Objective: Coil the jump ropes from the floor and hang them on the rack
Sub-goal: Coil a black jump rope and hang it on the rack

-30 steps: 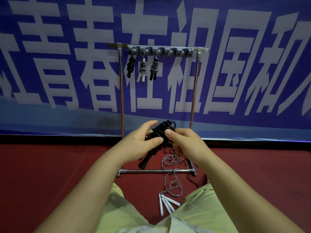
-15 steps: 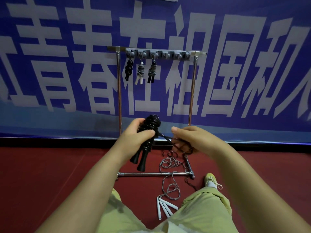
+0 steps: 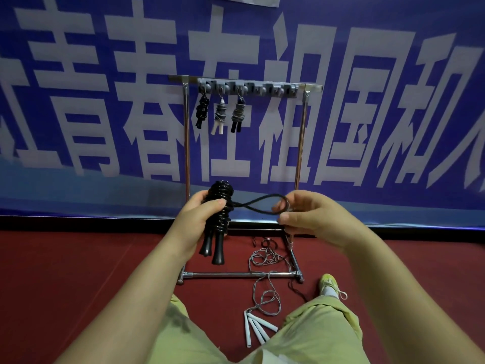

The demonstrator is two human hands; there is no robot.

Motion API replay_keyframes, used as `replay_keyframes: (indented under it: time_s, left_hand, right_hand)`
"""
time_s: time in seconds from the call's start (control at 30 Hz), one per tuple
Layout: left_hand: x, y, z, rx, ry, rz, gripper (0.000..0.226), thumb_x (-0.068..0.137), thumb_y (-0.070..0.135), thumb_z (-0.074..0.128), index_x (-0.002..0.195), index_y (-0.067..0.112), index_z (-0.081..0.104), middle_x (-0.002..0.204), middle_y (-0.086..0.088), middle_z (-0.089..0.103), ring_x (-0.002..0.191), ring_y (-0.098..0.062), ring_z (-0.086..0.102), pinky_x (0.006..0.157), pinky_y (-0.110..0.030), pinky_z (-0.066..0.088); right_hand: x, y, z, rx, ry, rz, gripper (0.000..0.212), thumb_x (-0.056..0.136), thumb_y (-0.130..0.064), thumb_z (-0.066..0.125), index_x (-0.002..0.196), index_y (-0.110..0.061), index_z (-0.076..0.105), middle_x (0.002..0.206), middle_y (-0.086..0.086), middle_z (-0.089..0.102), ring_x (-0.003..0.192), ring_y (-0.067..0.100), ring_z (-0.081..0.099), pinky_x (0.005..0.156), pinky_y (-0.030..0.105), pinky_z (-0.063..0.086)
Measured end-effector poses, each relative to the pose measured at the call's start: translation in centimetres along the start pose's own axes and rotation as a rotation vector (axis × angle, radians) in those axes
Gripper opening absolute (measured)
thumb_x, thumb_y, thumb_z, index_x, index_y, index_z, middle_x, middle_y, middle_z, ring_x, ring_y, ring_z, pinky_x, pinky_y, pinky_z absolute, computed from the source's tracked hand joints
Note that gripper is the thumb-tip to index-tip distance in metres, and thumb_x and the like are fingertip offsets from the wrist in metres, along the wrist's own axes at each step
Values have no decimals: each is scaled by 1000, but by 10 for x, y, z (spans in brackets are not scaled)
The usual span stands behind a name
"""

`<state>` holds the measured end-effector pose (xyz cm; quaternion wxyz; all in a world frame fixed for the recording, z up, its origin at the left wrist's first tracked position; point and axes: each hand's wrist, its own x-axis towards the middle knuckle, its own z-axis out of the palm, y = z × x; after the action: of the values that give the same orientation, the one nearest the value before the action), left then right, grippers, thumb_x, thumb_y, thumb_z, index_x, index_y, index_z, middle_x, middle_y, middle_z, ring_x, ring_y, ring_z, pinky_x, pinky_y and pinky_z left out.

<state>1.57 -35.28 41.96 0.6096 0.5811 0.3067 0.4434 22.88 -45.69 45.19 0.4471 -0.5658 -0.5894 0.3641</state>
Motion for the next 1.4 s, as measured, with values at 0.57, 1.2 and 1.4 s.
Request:
replay_keyframes:
  time_s: [0.57,1.2,1.4]
  left_hand:
    - [-4,-7,5,177,-181,-6,33,84,11,69,110,27,58,94,2,66,90,-19,66,94,-49,49]
    - [-9,4,6,-56,-213,-104,17,85,6,60,100,5,65,78,-4,67,68,-15,61,60,-25,47]
    - [-12,5,15,-13,-212,-47,26,80,7,67,105,18,64,88,1,69,79,-14,64,70,-30,49]
  right_hand:
    - [22,-17,36,294,54,-359,31,81,4,61,105,-16,62,110,-4,71,114,15,63,90,25,50]
    - [22,-37,46,234,33,-412,31,89,10,53,102,-16,64,100,1,73,98,23,70,85,36,56]
    - [25,-43,48,551,182,-309,23,89,3,56,105,-13,54,83,6,74,75,18,72,64,27,57]
